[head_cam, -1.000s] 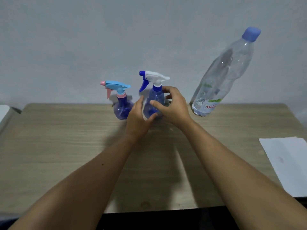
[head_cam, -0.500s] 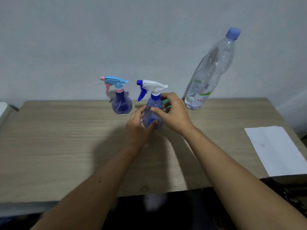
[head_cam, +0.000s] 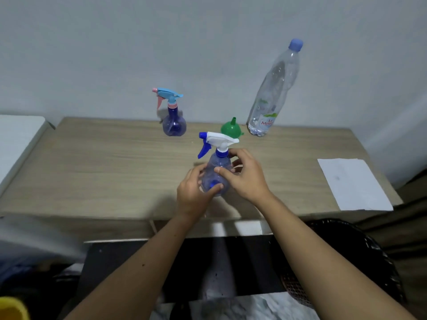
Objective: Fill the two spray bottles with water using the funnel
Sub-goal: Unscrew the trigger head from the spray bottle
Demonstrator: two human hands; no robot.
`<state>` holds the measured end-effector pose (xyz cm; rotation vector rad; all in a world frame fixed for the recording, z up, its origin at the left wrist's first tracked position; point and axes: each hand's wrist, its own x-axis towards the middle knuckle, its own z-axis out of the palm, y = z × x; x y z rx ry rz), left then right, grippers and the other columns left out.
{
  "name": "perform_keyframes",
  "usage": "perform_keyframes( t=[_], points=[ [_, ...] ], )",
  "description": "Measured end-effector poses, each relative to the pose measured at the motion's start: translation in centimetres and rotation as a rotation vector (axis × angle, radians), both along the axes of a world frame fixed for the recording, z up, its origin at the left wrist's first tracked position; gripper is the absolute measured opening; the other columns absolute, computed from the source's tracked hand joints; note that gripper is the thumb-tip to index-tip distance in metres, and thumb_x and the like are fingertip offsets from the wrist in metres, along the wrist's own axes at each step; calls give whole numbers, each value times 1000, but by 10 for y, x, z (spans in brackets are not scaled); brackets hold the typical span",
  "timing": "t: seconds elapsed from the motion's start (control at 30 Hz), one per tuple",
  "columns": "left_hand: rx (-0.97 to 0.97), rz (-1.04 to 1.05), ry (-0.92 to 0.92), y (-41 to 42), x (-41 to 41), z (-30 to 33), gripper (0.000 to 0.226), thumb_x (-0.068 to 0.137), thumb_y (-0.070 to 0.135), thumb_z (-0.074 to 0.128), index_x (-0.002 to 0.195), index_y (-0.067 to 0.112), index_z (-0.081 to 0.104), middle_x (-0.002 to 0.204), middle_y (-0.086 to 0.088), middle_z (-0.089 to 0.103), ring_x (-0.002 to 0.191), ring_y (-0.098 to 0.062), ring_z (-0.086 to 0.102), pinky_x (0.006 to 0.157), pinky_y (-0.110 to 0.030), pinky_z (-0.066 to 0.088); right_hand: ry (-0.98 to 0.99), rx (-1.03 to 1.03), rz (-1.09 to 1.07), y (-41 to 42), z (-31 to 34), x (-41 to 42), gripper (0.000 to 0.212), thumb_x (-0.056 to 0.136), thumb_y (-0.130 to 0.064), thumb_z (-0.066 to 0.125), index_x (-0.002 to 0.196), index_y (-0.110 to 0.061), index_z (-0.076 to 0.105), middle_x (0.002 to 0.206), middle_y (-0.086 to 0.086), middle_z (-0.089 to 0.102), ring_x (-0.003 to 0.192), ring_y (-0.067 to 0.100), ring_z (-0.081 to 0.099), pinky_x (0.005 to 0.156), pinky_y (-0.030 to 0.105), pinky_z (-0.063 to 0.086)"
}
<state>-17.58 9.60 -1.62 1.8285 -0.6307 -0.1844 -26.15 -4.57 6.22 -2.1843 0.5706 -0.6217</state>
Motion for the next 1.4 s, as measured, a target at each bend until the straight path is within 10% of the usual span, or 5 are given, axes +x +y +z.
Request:
perform_keyframes(
  t=[0.6,0.8,1.1,1.4],
  points=[
    [66,-182,-70,22,-19,-1,72,85,25,91,149,12,60,129,4,62,115,-11,65,96,-9,49,38,105,-3,15,-6,-33,47,82,-36,87,123,-21,68,121,-8,66,107,11,64,86,30,58],
    [36,-239,-13,35,-18,-21,69,85,19,91,145,12,58,145,14,57,129,8,58,108,-18,50,-126,403,-33,30,-11,-30,29,93,-11,79,122,-9,74,109,7,78,104,14,73,93,29,58],
    [-63,-216,117,27,-21,-15,72,78,50,87,138,25,53,135,15,69,129,-9,68,112,-45,55,-219,434,-105,32,7,-23,38,74,-1,92,100,1,64,94,10,71,78,-7,67,74,14,56],
    [-67,-216,103,29,-21,-13,73,81,48,89,141,24,55,137,10,71,129,-11,69,109,-52,57,-152,453,-36,24,7,-26,33,80,2,87,108,0,71,105,17,75,92,11,73,86,27,59]
  ],
)
